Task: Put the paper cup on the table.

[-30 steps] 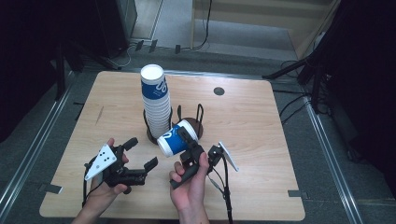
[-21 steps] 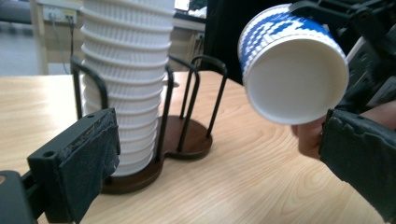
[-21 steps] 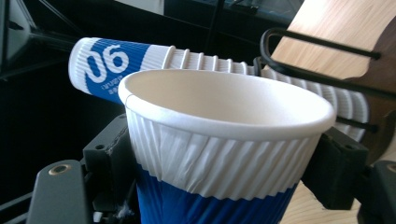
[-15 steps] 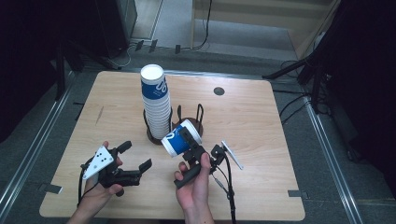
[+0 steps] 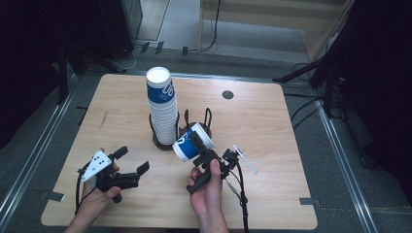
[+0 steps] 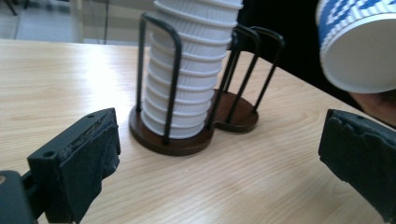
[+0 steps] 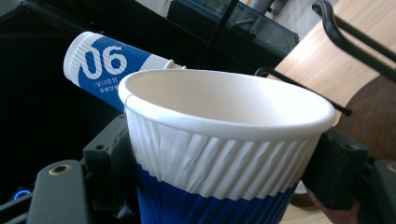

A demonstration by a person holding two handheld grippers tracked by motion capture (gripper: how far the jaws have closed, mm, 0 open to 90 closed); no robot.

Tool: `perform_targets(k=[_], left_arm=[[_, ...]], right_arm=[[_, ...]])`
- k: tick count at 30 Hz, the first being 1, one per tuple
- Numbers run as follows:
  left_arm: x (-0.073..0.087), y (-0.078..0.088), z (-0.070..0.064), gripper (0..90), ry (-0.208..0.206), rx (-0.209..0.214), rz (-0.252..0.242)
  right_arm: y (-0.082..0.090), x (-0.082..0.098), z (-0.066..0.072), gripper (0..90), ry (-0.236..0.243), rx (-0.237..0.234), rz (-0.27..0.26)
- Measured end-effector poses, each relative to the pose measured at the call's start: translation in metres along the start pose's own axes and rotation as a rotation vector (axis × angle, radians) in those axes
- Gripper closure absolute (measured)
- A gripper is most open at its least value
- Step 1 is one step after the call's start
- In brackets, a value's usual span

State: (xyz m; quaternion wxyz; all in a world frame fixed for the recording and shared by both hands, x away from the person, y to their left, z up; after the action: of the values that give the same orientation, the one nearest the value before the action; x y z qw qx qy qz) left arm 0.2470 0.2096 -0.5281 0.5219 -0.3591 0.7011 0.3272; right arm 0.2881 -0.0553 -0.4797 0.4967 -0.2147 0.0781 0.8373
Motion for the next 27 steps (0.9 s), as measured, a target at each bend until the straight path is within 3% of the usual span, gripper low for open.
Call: perform_targets(k=[3,13,19,22,27], left_arm=[[0.002,0.001,0.006,0.0,-0.005,-0.019,0.005],[0.004,0.006,0.027,0.0,0.013,-0.083,0.014],[0.003,0.009,0.035,0.0,0.031,-0.101,0.012],[0.004,0.010,0.039,0.0,0.018,-0.116,0.021],[0.005,0.012,0.041,0.0,0.006,-0.122,0.020]], right_arm=[[0.000,-0.002,-0.001,21.6,0.032,-0.002,-0.020],[0.003,-0.011,-0.005,21.5,0.236,0.014,-0.083],[0.004,-0.017,-0.008,21.5,0.335,0.053,-0.114],[0.005,-0.019,-0.009,21.5,0.409,0.072,-0.126],[0.005,-0.023,-0.010,21.4,0.493,0.101,-0.138]])
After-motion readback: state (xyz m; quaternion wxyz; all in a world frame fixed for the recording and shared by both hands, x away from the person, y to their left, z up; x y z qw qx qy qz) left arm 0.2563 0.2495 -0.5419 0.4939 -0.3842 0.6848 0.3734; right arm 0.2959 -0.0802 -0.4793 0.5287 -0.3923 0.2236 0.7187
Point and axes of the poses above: each handheld gripper's, and its own axes: y roughly backward along the jaws, x roughly out of its underside, z roughly to its left, the point moved 4 cm from there along -y, roughly forward along the jaws, and after that the axes turned 8 degrees about -z, right-handed, at the moved point
